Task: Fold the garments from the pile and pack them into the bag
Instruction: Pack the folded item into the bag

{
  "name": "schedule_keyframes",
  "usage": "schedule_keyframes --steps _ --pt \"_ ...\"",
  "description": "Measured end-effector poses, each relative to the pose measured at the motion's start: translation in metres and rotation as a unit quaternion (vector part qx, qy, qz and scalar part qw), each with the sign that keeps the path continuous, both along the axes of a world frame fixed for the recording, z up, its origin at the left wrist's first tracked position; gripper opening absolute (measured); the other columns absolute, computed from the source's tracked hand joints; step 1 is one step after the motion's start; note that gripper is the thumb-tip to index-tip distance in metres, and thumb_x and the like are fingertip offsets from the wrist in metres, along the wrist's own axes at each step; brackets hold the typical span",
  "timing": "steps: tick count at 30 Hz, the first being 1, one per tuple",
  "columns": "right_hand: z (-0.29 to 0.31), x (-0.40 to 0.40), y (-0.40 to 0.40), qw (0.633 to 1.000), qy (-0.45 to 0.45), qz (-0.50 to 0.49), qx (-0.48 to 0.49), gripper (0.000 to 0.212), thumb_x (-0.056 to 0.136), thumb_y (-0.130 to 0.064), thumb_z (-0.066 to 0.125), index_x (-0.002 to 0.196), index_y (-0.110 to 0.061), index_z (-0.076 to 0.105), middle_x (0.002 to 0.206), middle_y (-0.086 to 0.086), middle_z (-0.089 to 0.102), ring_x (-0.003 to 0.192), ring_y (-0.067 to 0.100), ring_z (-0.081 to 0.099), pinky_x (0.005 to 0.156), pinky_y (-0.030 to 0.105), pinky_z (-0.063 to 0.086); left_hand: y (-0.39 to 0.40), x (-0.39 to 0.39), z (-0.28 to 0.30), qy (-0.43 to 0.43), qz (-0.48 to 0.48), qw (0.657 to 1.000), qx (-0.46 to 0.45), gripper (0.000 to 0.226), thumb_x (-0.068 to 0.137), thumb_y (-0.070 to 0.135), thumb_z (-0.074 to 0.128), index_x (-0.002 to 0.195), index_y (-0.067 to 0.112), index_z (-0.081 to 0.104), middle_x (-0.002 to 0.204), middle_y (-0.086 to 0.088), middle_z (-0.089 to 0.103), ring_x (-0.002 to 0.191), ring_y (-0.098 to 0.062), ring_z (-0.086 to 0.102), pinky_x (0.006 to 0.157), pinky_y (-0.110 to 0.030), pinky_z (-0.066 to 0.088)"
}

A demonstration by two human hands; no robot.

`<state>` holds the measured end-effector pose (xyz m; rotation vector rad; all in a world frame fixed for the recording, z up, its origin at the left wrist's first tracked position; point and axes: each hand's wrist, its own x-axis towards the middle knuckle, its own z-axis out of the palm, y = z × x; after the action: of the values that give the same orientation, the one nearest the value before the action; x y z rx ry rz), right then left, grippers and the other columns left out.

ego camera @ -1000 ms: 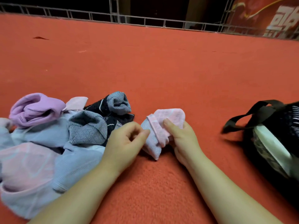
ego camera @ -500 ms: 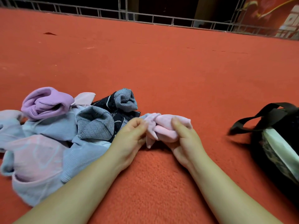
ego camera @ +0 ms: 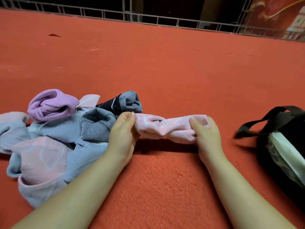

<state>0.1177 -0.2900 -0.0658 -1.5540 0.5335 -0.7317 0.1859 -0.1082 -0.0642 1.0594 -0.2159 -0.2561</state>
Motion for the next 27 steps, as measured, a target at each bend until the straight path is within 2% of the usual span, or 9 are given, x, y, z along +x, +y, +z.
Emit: schedule_keyframes --steps 4,8,11,13,15,18,21,24,27 --pt "0.003 -0.012 0.003 0.924 0.007 -0.026 -0.381 0.064 0.074 -0.046 0.059 0.127 -0.012 0.050 0.126 0.002 0.052 0.119 0.016 0.044 0.103 0.029 0.031 -0.005 -0.005 0.002 -0.059 -0.022 0.998 0.022 0.018 0.101 0.014 0.031 0.087 0.006 0.041 0.093 -0.028 0.068 0.080 -0.030 0.062 0.063 -0.032 0.046" --pt "0.005 -0.012 0.030 0.833 0.085 0.172 -0.518 0.056 0.073 -0.068 0.042 0.106 -0.025 0.059 0.100 -0.011 0.059 0.102 0.011 0.053 0.104 0.042 0.028 -0.005 -0.008 0.005 -0.013 -0.061 0.998 0.004 0.033 0.102 0.019 0.031 0.094 -0.004 0.052 0.086 -0.029 0.066 0.073 -0.032 0.061 0.054 -0.030 0.050" --pt "0.002 -0.005 0.034 0.826 0.132 0.190 -0.515 0.040 0.069 -0.070 0.043 0.081 -0.032 0.047 0.074 -0.015 0.050 0.071 0.008 0.047 0.068 0.029 0.034 -0.005 -0.005 0.002 0.037 -0.028 0.999 0.003 0.042 0.102 0.021 0.033 0.076 0.004 0.061 0.065 -0.016 0.060 0.054 -0.022 0.059 0.050 -0.026 0.049" --pt "-0.001 -0.004 0.033 0.841 0.141 0.209 -0.479 0.033 0.071 -0.061 0.046 0.067 -0.029 0.041 0.062 -0.012 0.046 0.062 0.007 0.042 0.058 0.031 0.030 -0.008 -0.003 -0.001 0.038 0.004 0.999 0.017 0.028 0.101 0.021 0.039 0.083 0.007 0.055 0.072 -0.013 0.057 0.067 -0.022 0.057 0.064 -0.034 0.047" --pt "-0.003 -0.004 0.032 0.899 0.121 0.175 -0.383 0.036 0.072 -0.053 0.049 0.057 -0.021 0.040 0.052 -0.008 0.040 0.053 0.006 0.036 0.054 0.032 0.030 -0.009 -0.002 -0.004 0.011 0.038 0.999 0.034 0.017 0.098 0.020 0.045 0.083 0.015 0.053 0.073 -0.003 0.058 0.070 -0.013 0.055 0.068 -0.032 0.042" --pt "0.001 -0.005 0.024 0.983 0.054 0.038 -0.171 0.038 0.080 -0.043 0.059 0.057 -0.015 0.046 0.054 -0.010 0.040 0.052 0.005 0.034 0.049 0.030 0.029 -0.005 -0.006 -0.001 -0.080 0.070 0.991 0.076 0.011 0.084 0.028 0.062 0.082 0.022 0.052 0.062 0.008 0.055 0.054 -0.004 0.048 0.050 -0.019 0.035" --pt "0.003 -0.007 0.026 0.994 0.036 0.035 -0.094 0.033 0.088 -0.034 0.062 0.070 -0.007 0.056 0.063 -0.003 0.050 0.055 0.005 0.042 0.049 0.024 0.034 -0.005 -0.016 -0.002 -0.110 -0.003 0.987 0.115 0.014 0.080 0.018 0.067 0.084 0.018 0.054 0.061 0.005 0.057 0.053 -0.007 0.053 0.044 -0.017 0.042" --pt "0.001 -0.007 0.042 0.990 0.022 0.123 -0.059 0.022 0.091 -0.021 0.061 0.074 -0.008 0.055 0.066 -0.003 0.052 0.053 -0.001 0.043 0.048 0.017 0.037 -0.012 -0.021 -0.008 -0.068 -0.089 0.983 0.143 0.013 0.086 0.006 0.062 0.093 0.015 0.056 0.087 -0.002 0.062 0.076 -0.009 0.062 0.065 -0.021 0.055" --pt "-0.002 -0.006 0.045 0.983 0.013 0.180 -0.024 0.025 0.085 -0.032 0.063 0.082 -0.008 0.058 0.071 -0.003 0.057 0.061 0.001 0.049 0.054 0.017 0.041 -0.011 -0.019 -0.008 -0.067 -0.106 0.978 0.168 0.009 0.085 0.006 0.064 0.084 0.012 0.057 0.070 0.004 0.061 0.061 -0.004 0.057 0.054 -0.015 0.046"
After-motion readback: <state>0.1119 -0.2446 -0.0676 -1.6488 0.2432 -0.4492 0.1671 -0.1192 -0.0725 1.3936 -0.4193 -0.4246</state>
